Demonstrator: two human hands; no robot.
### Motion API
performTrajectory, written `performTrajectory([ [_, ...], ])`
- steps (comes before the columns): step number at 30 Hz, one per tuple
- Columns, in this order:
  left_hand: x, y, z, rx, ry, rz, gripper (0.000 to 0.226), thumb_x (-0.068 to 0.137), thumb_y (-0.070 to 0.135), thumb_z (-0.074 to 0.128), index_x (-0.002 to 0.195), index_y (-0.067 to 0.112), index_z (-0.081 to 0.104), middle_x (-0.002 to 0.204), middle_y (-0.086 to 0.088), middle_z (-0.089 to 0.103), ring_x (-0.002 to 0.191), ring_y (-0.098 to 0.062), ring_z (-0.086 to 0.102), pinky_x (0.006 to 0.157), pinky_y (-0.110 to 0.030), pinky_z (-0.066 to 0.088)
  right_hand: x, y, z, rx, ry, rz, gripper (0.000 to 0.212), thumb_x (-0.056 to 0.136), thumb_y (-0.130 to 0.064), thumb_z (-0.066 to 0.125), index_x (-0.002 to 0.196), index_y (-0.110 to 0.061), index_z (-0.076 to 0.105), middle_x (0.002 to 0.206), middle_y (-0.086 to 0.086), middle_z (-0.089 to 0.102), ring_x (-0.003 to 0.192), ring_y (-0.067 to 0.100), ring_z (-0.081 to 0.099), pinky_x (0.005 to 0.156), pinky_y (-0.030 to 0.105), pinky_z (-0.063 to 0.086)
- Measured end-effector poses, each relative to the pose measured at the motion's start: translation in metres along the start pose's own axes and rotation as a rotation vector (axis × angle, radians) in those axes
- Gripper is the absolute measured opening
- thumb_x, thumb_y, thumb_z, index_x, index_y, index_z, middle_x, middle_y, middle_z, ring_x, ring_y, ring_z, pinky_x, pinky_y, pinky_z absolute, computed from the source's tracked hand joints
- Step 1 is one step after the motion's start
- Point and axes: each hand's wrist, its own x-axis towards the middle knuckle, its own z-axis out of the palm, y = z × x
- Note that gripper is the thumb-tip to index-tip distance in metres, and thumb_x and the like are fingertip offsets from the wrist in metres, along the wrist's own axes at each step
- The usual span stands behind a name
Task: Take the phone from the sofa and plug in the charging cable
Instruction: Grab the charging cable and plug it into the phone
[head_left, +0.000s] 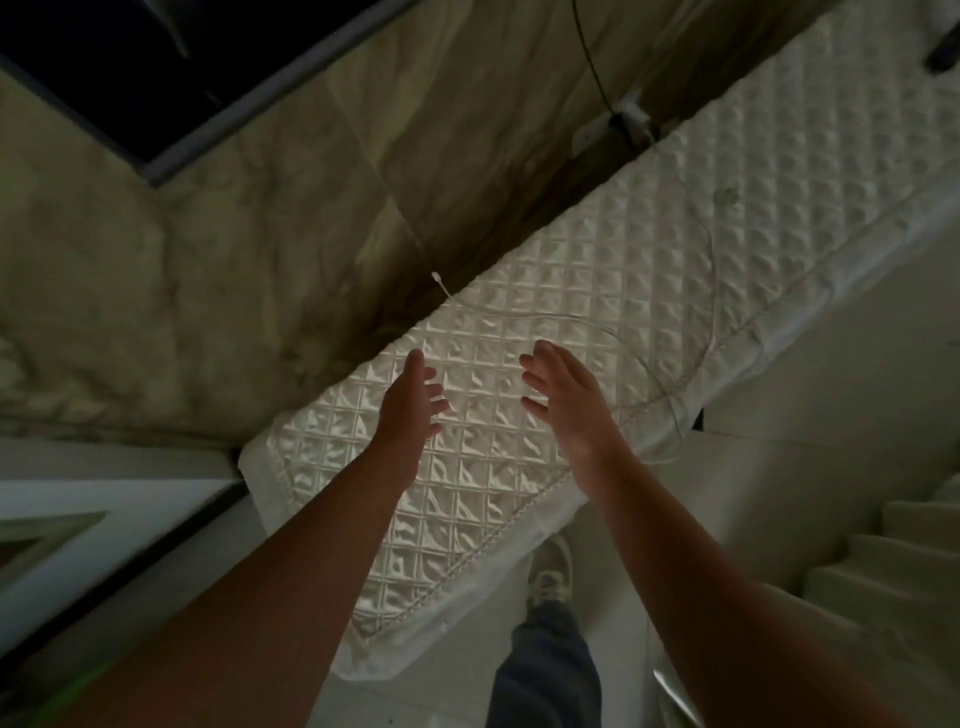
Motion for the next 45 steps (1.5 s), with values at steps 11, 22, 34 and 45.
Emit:
performTrajectory([
  [11,0.08,0.01,0.057,0.313,-0.019,0.117,0.033,0.093,0.045,0.045,0.094,0.015,0.059,0.103,-0.009,0.059,0.096,-0.03,0.06,0.089,-0.045,0.048,0.032,0.002,-0.036,0.033,0.111,0.01,0.041,0.092,-0.043,0.044,0.126,-0.024,0.053,0.116,-0.006,0.061,0.106,0.008,0.057,0.092,0.032,0.048],
  [22,0.141,0.016,0.105,1.19,-0.063,0.379,0.071,0.082,0.029,0.062,0.144,0.02,0.028,0.133,-0.017,0.051,0.114,-0.037,0.055,0.091,-0.043,0.048,0.057,-0.003,-0.066,0.053,0.192,0.042,0.064,0.082,-0.054,0.045,0.136,-0.02,0.047,0.137,0.003,0.055,0.124,0.016,0.052,0.105,0.045,0.042],
  [34,0.155,0.034,0.096,1.621,-0.083,0.619,0.013,0.085,0.024,0.062,0.092,0.019,0.071,0.104,-0.015,0.069,0.099,-0.037,0.063,0.08,-0.041,0.052,0.054,0.008,-0.086,0.237,0.208,0.06,0.014,0.091,-0.044,0.045,0.093,-0.037,0.057,0.112,-0.005,0.061,0.108,0.011,0.058,0.097,0.038,0.049],
  [45,0.074,0.008,0.144,0.829,-0.377,0.175,0.017,0.079,0.002,0.072,0.093,-0.005,0.066,0.074,-0.02,0.068,0.046,-0.015,0.068,0.048,-0.029,0.059,0.009,0.0,-0.113,0.264,0.238,0.068,0.023,0.093,-0.043,0.042,0.109,-0.029,0.051,0.12,-0.001,0.058,0.114,0.015,0.055,0.099,0.037,0.048],
])
